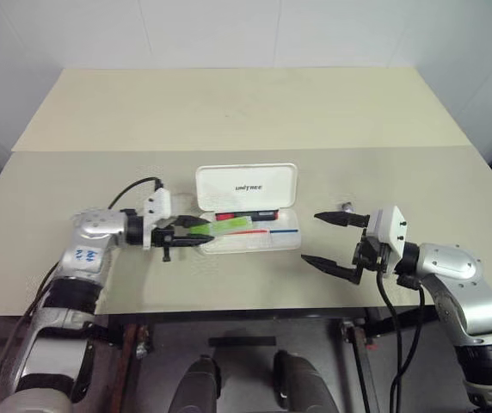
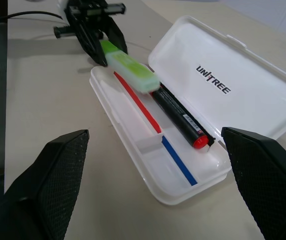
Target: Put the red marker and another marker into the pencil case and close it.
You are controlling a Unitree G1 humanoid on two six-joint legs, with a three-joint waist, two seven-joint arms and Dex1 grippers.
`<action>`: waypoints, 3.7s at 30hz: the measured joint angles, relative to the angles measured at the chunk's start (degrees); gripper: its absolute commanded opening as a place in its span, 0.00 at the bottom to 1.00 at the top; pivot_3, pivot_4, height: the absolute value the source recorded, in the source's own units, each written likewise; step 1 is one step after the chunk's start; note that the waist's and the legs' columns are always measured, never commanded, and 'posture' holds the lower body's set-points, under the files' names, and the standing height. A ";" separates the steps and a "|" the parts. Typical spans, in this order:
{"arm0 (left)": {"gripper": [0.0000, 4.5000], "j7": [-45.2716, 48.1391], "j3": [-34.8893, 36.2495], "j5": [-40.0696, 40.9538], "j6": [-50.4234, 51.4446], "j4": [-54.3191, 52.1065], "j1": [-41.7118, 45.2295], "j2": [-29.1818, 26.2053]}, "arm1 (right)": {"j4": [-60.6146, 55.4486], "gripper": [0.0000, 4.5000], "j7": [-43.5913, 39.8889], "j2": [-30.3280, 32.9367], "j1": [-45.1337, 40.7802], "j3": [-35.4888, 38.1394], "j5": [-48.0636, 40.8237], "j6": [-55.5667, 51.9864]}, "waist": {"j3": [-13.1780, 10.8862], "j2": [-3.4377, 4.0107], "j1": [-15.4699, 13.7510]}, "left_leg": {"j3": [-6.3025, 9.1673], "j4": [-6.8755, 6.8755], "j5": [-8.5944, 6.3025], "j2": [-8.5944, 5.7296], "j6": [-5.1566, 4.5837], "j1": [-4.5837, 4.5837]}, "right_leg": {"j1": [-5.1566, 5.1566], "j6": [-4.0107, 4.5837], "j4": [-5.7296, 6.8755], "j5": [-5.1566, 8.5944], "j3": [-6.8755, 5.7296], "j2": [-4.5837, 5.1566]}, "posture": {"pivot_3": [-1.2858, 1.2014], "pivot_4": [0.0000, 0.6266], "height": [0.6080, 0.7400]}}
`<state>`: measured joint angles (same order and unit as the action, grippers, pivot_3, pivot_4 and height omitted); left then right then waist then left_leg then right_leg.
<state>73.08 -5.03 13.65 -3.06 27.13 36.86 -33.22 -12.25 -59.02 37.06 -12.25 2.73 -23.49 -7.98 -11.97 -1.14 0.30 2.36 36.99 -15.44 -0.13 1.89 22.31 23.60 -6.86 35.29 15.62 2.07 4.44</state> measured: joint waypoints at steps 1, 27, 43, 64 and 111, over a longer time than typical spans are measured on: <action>0.24 0.53 -0.39 -0.31 -0.52 1.04 0.83 0.64 | -0.43 1.00 0.43 0.00 0.47 0.05 0.00 -0.26 | 0.00 0.00 0.10 | 0.00 0.01 0.00 0.01 0.00 0.01 | 0.02 -0.01 0.00 0.00 0.00 -0.03 | 0.52 0.24 1.00; 0.62 4.28 -2.64 -4.08 -4.18 11.83 6.89 4.04 | -6.97 1.00 6.25 0.03 5.18 1.10 -0.28 -2.06 | -0.01 -0.02 -0.12 | 0.05 0.09 0.00 -0.01 -0.01 0.00 | -0.02 -0.07 0.07 0.01 0.02 -0.03 | 0.52 0.24 1.00; 1.00 7.85 -1.52 -2.01 -5.18 11.52 7.24 5.44 | -7.48 1.00 10.47 -2.57 4.08 1.20 -0.31 -3.47 | -0.01 -0.02 -0.13 | 0.05 0.09 0.00 -0.01 -0.01 0.00 | -0.02 -0.07 0.10 0.01 0.02 -0.03 | 0.52 0.24 1.00; 1.00 4.34 7.22 6.67 5.12 -7.86 -1.28 0.46 | -8.07 1.00 41.04 -14.81 6.54 7.82 8.40 -9.54 | -0.01 -0.02 -0.12 | 0.08 0.09 0.05 -0.02 -0.02 -0.05 | -0.02 -0.02 0.21 0.02 0.06 -0.01 | 0.52 0.24 1.00; 1.00 -1.03 11.55 9.67 10.49 -19.54 -6.39 -7.35 | 19.90 0.09 29.97 -13.62 -10.33 0.56 11.96 -5.78 | -0.04 0.02 1.47 | -0.03 -0.02 0.05 0.00 -0.03 -0.08 | 0.04 -0.03 0.20 0.03 0.12 -0.02 | 0.52 0.24 1.00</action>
<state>72.04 6.51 23.32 7.43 7.59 30.47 -40.57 7.65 -29.05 23.43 -22.58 3.29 -11.53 -13.76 -12.01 -1.11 1.77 2.34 36.97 -15.39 -0.13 1.85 22.22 23.64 -6.90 35.49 15.65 2.20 4.42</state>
